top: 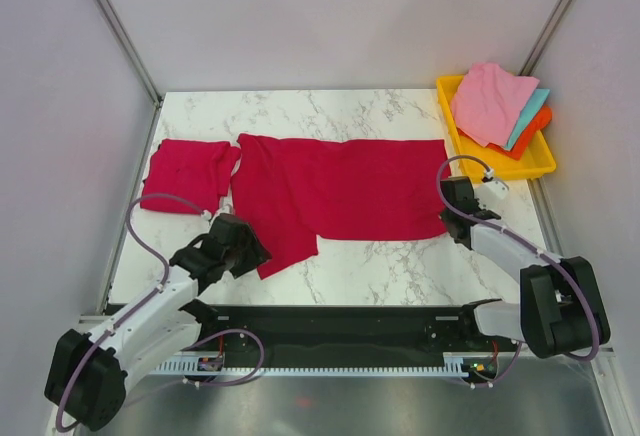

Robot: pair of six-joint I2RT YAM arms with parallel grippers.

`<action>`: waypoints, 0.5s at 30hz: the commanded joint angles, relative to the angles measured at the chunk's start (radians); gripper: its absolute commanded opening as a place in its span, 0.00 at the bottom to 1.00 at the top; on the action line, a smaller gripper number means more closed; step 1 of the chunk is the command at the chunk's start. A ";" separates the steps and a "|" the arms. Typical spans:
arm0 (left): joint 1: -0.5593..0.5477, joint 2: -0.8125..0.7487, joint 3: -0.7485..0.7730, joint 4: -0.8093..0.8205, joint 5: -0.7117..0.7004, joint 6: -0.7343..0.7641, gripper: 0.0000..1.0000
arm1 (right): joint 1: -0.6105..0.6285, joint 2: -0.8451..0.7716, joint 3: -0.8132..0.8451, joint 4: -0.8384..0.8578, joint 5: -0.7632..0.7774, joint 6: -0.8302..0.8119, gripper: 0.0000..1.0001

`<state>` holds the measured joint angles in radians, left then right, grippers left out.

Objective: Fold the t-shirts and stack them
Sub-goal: Flatten the tshirt out

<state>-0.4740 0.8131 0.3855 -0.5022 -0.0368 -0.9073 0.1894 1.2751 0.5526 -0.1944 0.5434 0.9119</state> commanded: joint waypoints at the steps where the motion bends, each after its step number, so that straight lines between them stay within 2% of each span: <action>1: -0.014 0.050 0.023 -0.012 -0.077 -0.067 0.58 | -0.002 -0.017 -0.008 0.009 -0.011 -0.002 0.00; 2: -0.014 0.092 0.029 -0.012 -0.081 -0.065 0.59 | -0.002 -0.020 -0.010 0.009 -0.011 -0.004 0.00; 3: -0.014 0.110 0.035 -0.010 -0.083 -0.055 0.67 | -0.001 -0.023 -0.013 0.009 -0.014 -0.004 0.00; 4: -0.014 0.127 0.048 -0.012 -0.089 -0.050 0.76 | -0.002 -0.028 -0.014 0.009 -0.013 -0.004 0.01; 6: -0.014 0.179 0.061 -0.013 -0.091 -0.039 0.99 | -0.004 -0.040 -0.020 0.007 -0.010 -0.004 0.02; 11: -0.014 0.256 0.082 -0.009 -0.075 -0.019 0.98 | -0.002 -0.083 -0.039 0.004 0.004 -0.004 0.02; 14: -0.018 0.245 0.070 0.004 -0.074 -0.016 0.84 | -0.002 -0.100 -0.045 0.003 0.007 -0.005 0.03; 15: -0.020 0.238 0.064 0.005 -0.072 -0.019 0.69 | -0.002 -0.100 -0.045 0.000 0.007 -0.007 0.04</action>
<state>-0.4858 1.0489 0.4694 -0.4919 -0.0975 -0.9333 0.1894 1.2003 0.5137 -0.1974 0.5312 0.9115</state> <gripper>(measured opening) 0.784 0.034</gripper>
